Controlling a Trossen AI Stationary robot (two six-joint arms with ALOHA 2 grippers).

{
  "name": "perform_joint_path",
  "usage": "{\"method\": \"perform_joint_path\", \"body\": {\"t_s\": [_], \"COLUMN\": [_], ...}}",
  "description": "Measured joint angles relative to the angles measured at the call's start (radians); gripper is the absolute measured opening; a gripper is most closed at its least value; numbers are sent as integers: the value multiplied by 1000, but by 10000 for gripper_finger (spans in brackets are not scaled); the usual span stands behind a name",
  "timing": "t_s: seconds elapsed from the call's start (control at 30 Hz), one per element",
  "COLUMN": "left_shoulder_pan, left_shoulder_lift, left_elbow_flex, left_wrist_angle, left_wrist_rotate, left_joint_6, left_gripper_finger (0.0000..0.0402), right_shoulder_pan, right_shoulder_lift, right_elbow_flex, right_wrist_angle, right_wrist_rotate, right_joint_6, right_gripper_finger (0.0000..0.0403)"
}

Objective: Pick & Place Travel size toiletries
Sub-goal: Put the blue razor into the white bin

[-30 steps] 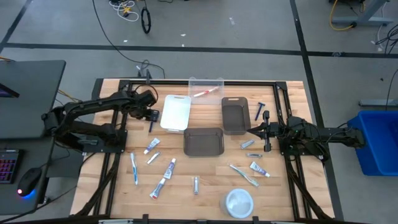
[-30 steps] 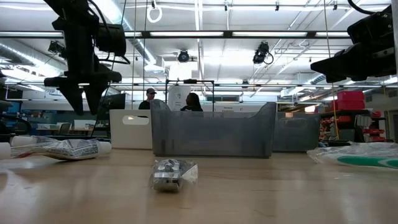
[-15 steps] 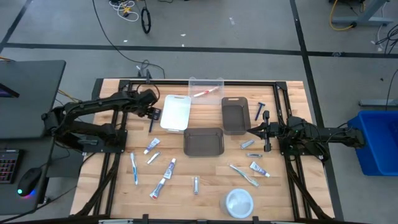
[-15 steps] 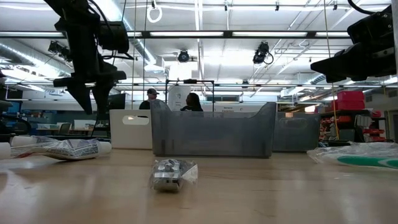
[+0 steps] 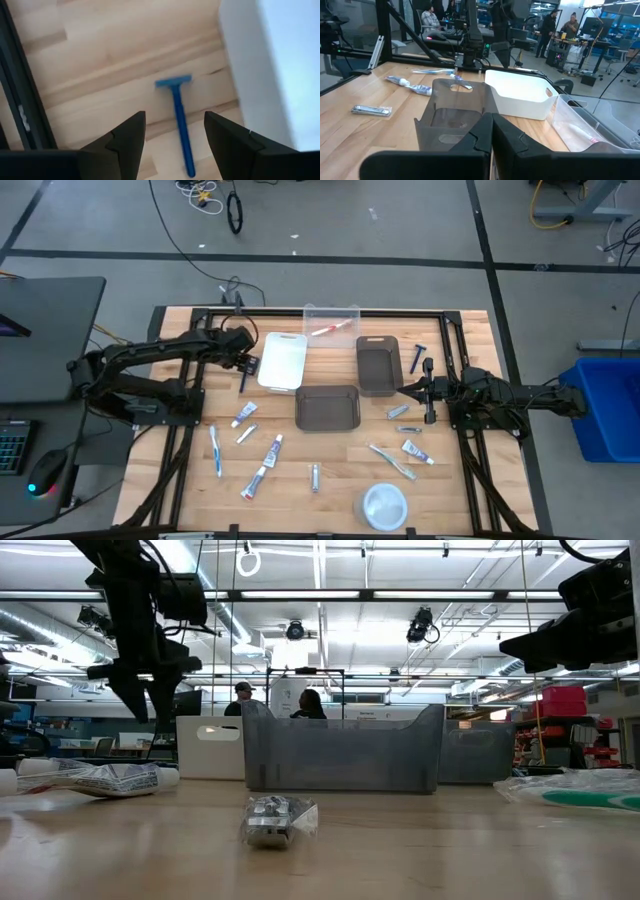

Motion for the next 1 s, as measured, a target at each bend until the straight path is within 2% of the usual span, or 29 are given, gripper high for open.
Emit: {"method": "perform_joint_path", "body": {"t_s": [0.17,0.37,0.57,0.77,1.0], "left_shoulder_pan": [-83,-140,-227,-270,-380], "left_shoulder_lift": [-9,-29,-29,-29,-66], "left_elbow_flex": [-43,-46,-46,-51,-137], "left_wrist_angle": [-1,-1,-16,-117,-26], "left_wrist_rotate": [-26,-83,-80,-87,-98], "left_joint_6": [-107,-139,-201,-254,-360], "left_gripper_finger": [211,211,210,210,210], "right_shoulder_pan": [0,0,0,0,0], "right_shoulder_lift": [0,0,0,0,0], "right_elbow_flex": [0,0,0,0,0], "right_wrist_angle": [0,0,0,0,0], "right_wrist_rotate": [0,0,0,0,0], "right_joint_6": [0,0,0,0,0], "right_gripper_finger": [14,14,14,14,13]}}
